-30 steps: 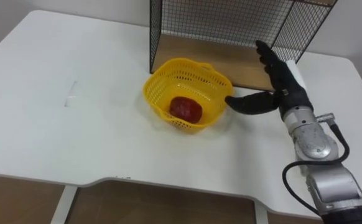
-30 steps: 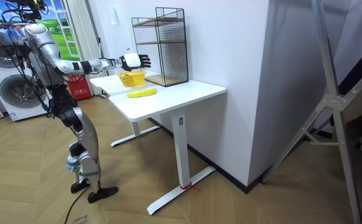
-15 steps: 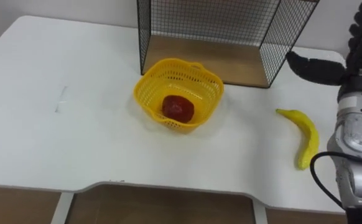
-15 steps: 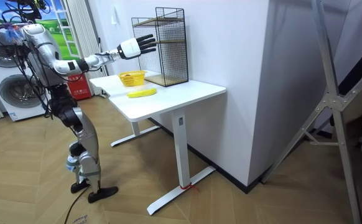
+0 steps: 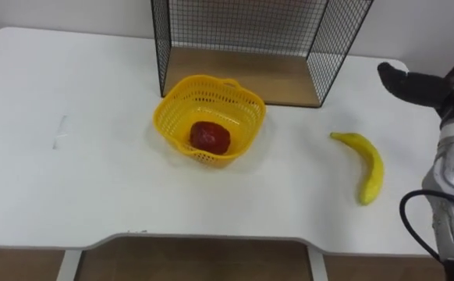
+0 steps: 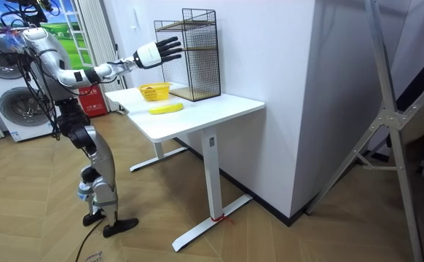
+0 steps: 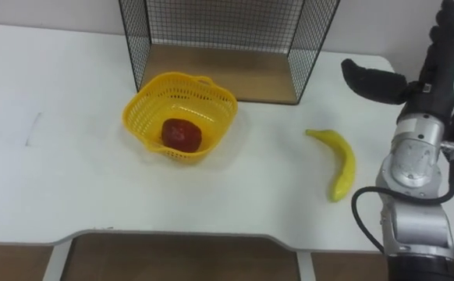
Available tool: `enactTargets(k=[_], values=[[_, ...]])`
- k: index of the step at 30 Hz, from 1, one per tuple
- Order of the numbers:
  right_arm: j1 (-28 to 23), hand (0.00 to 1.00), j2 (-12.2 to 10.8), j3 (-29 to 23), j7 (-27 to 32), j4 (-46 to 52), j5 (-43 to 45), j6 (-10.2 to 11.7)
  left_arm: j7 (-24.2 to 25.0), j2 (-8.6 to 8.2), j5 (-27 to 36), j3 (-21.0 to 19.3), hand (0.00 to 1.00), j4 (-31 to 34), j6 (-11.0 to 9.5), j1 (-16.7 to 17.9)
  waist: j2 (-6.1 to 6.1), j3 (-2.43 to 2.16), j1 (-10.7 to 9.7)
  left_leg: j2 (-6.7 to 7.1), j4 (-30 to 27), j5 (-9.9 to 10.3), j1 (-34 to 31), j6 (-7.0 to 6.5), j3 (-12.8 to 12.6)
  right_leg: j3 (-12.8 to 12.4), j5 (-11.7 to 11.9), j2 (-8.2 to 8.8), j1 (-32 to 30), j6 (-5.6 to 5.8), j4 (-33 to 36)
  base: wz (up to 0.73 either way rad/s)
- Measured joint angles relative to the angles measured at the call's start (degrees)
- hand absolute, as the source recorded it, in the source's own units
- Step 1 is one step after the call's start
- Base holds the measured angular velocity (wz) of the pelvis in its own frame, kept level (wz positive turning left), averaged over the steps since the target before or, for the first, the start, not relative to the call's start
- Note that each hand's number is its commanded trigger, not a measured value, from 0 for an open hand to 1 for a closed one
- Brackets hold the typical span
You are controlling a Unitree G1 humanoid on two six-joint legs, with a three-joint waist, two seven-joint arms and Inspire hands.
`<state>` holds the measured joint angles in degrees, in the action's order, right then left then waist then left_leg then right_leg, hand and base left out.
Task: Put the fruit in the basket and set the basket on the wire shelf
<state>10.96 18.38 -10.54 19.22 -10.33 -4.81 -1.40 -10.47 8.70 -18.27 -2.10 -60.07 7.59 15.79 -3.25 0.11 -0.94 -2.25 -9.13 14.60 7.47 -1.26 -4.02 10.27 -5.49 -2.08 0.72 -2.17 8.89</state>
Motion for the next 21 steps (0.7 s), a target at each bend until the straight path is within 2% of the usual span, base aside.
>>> enactTargets(k=[3,6,11,12,17,21], values=[[-0.09,0.0,0.0,0.41,-2.2,-1.25,0.05,-1.22,0.45,0.04,0.01,0.01,0.0,1.24,0.71,-0.08,0.04,-0.02,-0.1,0.01,-0.23,0.0,-0.03,0.01,0.0,0.05,0.0,-0.01,-0.05,-0.01,0.03,0.0],[-0.1,0.0,0.0,0.46,-3.99,-2.24,0.07,-1.25,1.16,0.16,0.0,0.01,0.0,1.72,0.78,-0.08,-0.1,-0.13,-0.1,0.01,-0.37,0.0,0.02,0.01,-0.01,0.05,0.0,-0.01,-0.04,-0.01,0.09,0.0],[-0.3,0.0,0.0,0.8,-7.51,-4.77,0.11,-1.31,2.43,0.47,0.01,0.0,0.0,2.61,1.25,0.35,-1.16,-0.62,-0.04,-0.07,-0.46,-0.01,0.12,0.0,-0.03,0.01,0.0,0.06,0.07,-0.01,0.07,0.0],[-0.34,0.0,0.0,0.94,-8.38,-5.41,0.1,-2.03,2.55,0.53,0.01,0.0,0.0,2.75,1.26,0.45,-1.39,-0.64,-0.02,-0.11,-0.48,-0.01,0.2,0.0,-0.02,0.0,0.0,0.07,0.16,-0.01,0.06,0.0],[-0.89,0.0,0.0,2.09,-10.61,-8.45,-0.41,-2.4,2.62,0.78,0.02,-0.01,0.0,2.74,1.67,0.78,-1.73,-0.58,-0.04,-0.14,-0.5,-0.01,0.29,0.0,0.03,0.02,0.0,0.11,0.35,-0.02,0.01,0.0],[-1.23,0.0,0.0,2.31,-10.76,-11.38,-0.39,-2.5,2.6,0.79,0.04,-0.18,0.0,2.75,1.86,0.83,-1.38,-0.35,-0.08,-0.1,-0.35,-0.01,0.32,0.0,0.11,0.04,0.01,0.07,0.37,-0.02,0.0,0.0]])
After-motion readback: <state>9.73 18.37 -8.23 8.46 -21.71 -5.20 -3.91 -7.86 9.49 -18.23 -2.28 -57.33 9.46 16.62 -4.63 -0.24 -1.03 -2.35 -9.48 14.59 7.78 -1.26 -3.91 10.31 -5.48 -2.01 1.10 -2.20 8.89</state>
